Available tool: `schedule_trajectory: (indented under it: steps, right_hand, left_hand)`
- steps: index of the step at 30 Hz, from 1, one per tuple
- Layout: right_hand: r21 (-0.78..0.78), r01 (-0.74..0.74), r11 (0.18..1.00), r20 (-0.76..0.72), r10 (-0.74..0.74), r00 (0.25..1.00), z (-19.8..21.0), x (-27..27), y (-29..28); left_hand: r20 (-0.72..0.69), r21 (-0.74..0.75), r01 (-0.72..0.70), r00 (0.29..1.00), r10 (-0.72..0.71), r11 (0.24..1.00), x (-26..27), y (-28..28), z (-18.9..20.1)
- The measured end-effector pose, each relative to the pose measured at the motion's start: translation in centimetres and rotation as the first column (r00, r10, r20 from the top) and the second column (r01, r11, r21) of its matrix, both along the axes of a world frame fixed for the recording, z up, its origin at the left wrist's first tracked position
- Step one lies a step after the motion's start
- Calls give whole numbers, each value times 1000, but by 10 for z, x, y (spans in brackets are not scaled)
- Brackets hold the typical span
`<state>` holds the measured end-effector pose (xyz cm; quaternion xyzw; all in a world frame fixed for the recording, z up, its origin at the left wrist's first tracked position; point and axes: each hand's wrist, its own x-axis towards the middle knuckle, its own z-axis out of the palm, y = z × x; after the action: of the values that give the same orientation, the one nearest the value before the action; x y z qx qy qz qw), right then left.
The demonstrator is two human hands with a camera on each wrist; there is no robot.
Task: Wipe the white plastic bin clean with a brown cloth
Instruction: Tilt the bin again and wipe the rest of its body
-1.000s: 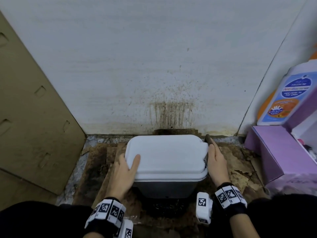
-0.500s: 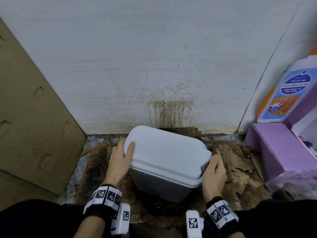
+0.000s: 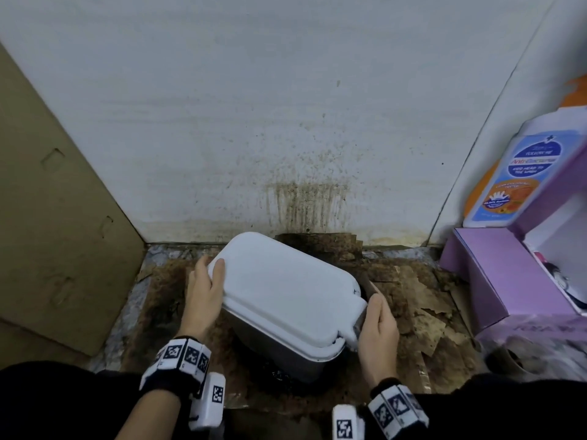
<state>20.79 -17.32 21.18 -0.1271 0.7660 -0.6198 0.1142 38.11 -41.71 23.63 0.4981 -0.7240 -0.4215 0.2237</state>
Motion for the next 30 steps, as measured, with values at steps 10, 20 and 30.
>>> schedule_trajectory:
  steps: [10, 20, 30]
  right_hand:
    - [3, -437, 899, 159, 431, 888, 29, -64, -18]
    - [68, -549, 833, 151, 535, 831, 29, -57, -25]
    - [78, -343, 936, 108, 334, 936, 26, -31, -16]
  left_hand:
    - [60, 35, -157, 986, 155, 987, 4, 56, -7]
    - [-147, 187, -109, 980, 137, 976, -5, 85, -6]
    - [-173, 251, -12, 983, 57, 968, -6, 78, 8]
